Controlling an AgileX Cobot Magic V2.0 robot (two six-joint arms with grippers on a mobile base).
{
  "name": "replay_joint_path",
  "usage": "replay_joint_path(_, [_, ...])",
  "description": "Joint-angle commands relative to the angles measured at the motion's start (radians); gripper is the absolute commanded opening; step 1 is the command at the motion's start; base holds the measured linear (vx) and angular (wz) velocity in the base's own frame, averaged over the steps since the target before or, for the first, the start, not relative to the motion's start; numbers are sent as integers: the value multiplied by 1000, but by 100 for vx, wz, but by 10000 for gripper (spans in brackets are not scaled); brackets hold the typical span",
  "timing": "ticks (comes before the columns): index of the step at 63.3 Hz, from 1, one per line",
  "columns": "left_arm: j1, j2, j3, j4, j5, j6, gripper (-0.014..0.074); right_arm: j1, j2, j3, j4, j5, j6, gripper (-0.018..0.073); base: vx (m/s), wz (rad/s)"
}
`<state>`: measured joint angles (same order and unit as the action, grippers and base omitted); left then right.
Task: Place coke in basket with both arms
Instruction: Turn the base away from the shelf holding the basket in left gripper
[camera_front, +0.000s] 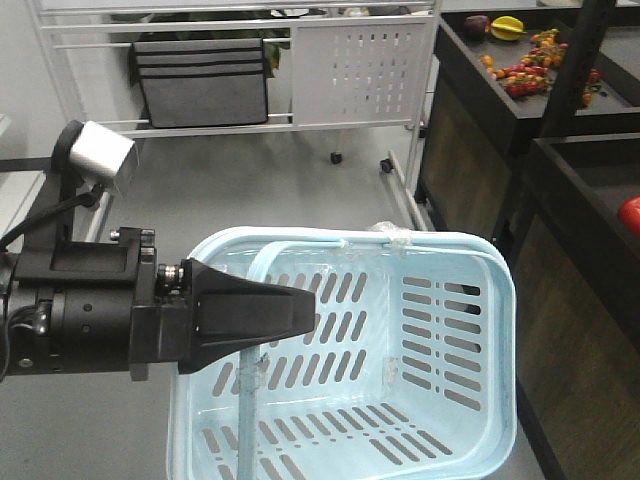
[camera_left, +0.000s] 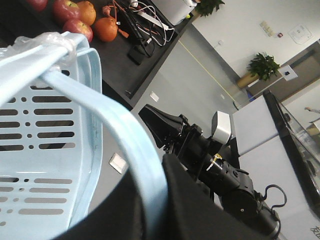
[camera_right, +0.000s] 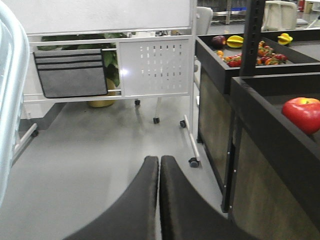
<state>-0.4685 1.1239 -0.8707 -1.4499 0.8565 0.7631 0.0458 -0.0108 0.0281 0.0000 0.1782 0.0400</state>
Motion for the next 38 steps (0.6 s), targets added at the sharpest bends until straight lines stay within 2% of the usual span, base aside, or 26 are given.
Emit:
replay_joint_path(1, [-4,-24,-25,-87,10,11,-6,-3,-17,11,-7,-73,-8,-5,13,-25])
replay_joint_path(38, [-4,-24,-25,-87,10,11,-6,-3,-17,11,-7,-73,-8,-5,15,-14])
